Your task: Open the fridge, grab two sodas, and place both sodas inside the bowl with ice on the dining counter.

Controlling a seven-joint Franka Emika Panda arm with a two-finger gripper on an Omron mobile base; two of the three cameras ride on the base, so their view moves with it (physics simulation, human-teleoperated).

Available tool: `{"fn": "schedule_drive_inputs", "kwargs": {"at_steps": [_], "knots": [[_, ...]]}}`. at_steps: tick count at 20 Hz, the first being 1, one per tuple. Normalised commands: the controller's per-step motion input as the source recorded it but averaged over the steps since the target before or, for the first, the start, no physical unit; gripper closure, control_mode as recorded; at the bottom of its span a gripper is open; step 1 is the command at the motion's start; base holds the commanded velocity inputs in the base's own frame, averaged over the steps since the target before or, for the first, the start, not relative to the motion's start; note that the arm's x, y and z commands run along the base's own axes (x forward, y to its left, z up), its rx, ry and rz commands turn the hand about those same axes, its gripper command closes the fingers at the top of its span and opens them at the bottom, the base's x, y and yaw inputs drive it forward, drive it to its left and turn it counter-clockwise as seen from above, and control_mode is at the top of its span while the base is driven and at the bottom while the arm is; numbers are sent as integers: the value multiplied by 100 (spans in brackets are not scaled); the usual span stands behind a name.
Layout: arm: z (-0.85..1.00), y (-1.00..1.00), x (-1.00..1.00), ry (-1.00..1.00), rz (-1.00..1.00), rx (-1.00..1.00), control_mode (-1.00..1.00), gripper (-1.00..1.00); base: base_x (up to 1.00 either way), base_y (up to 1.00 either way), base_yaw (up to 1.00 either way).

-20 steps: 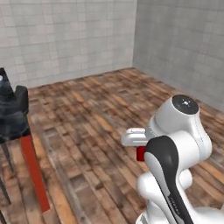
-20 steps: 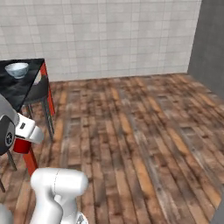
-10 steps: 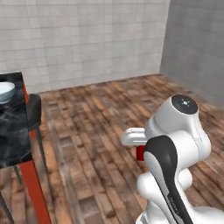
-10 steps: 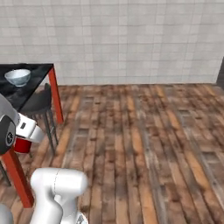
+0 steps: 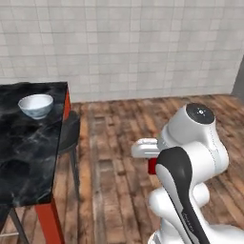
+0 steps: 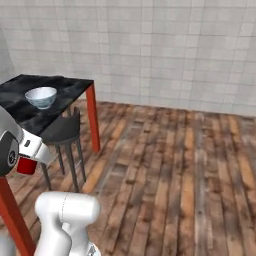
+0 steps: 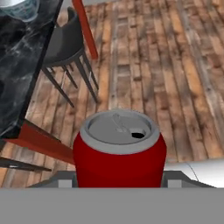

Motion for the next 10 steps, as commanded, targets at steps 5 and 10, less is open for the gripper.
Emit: {"fn": "schedule_drive_inputs", "kwargs": {"at_steps": [5,10], "knots": [[0,0,0,0,0,0,100,100,85,-40,46],[0,0,0,0,0,0,100,100,62,-60,41]]}}
